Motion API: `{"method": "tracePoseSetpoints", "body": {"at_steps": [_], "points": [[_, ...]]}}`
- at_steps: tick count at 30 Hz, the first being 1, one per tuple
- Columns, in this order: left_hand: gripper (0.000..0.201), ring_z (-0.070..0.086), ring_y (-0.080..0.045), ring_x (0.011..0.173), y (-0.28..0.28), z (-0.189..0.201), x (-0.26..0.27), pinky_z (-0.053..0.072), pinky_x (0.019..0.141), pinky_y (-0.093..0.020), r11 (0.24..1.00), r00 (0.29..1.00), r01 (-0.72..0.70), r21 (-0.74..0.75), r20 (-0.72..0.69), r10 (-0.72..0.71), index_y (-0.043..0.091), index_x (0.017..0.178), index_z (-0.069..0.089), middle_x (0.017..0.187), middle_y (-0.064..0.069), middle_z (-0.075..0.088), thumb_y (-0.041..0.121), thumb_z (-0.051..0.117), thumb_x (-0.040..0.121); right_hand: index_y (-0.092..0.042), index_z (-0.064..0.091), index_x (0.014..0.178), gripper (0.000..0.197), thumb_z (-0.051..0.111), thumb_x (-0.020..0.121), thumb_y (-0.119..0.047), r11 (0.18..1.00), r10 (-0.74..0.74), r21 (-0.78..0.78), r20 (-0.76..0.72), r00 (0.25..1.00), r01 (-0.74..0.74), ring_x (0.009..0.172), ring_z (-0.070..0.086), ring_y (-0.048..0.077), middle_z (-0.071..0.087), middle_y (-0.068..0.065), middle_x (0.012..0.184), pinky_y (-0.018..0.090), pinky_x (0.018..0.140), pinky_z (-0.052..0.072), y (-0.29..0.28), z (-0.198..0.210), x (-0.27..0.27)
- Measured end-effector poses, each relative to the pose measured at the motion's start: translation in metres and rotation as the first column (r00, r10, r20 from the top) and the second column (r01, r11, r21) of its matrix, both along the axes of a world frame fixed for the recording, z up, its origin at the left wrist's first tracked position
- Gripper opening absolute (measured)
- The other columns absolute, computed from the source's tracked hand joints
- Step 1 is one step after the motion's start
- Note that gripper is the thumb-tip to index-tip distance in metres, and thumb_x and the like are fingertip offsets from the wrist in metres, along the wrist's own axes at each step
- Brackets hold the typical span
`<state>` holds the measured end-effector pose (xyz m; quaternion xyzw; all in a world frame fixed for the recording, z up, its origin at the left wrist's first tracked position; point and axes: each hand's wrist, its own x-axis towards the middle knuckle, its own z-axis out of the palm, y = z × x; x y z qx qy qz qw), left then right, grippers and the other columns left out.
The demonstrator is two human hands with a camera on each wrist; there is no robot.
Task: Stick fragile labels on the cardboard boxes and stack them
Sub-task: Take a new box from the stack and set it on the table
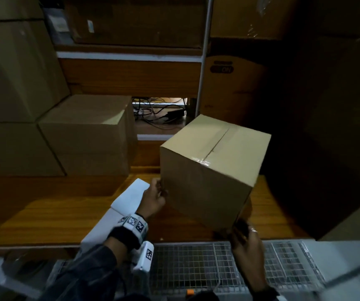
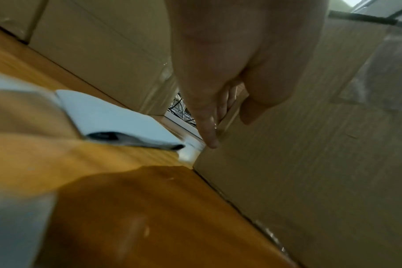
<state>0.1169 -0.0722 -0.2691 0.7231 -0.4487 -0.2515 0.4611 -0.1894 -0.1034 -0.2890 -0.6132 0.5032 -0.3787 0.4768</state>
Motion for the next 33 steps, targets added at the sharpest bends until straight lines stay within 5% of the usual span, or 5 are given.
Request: {"method": "tracePoseSetpoints", "body": {"at_steps": [4,12,18,23,33], "points": [[0.050,0.057,-0.026,0.128,-0.022,0.009,0.025,0.050,0.105,-0.050,0.995,0.983,0.092,0.027,-0.161,-0.087,0.032,0.149,0.036,0.142,0.001,0.055,0.015,0.052,0.105,-0.023,0.056,0.140,0.048,0.068,0.096,-0.009,0.999,0.004,-0.041,-0.110,0.994,-0.009,0.113,0.063,0.007,0.065,-0.002,0.133,0.022,0.090,0.053,0.023,-0.012,0.019],[0.047,0.054,-0.017,0.126,-0.043,0.015,0.010,0.049,0.106,-0.046,0.979,0.901,0.204,-0.014,-0.390,-0.193,0.035,0.153,0.034,0.143,0.009,0.051,0.040,0.042,0.107,-0.034,0.049,0.147,0.056,0.069,0.096,-0.020,0.953,0.163,-0.200,-0.295,0.941,-0.228,0.117,0.057,0.002,0.058,-0.012,0.130,0.009,0.098,0.043,0.040,-0.016,0.053],[0.071,0.045,-0.013,0.142,-0.039,-0.015,0.008,0.039,0.118,-0.049,0.969,0.899,0.245,-0.019,-0.370,-0.234,0.045,0.155,0.033,0.157,0.013,0.044,0.073,0.049,0.092,-0.035,0.039,0.153,0.064,0.066,0.097,-0.021,0.938,0.229,-0.180,-0.318,0.920,-0.296,0.121,0.051,0.002,0.052,-0.015,0.130,0.022,0.102,0.046,0.030,-0.016,0.069],[0.049,0.047,-0.005,0.130,-0.001,-0.003,0.007,0.039,0.106,-0.024,0.985,0.985,0.170,0.023,-0.047,-0.169,0.025,0.152,0.042,0.144,0.014,0.048,0.035,0.052,0.106,-0.036,0.054,0.134,0.043,0.065,0.098,-0.016,0.919,0.303,-0.164,-0.287,0.909,-0.358,0.113,0.058,0.004,0.063,-0.011,0.120,0.022,0.093,0.049,0.034,-0.021,0.081],[0.052,0.053,-0.031,0.131,0.139,-0.076,0.071,0.044,0.107,-0.043,0.963,0.833,-0.233,0.139,0.539,0.124,0.012,0.139,0.057,0.142,-0.010,0.057,0.038,0.061,0.094,-0.019,0.068,0.124,0.026,0.061,0.100,-0.025,0.730,0.549,-0.278,-0.304,0.778,-0.624,0.105,0.062,0.005,0.066,-0.005,0.117,0.013,0.092,0.049,0.046,-0.016,0.178]]}}
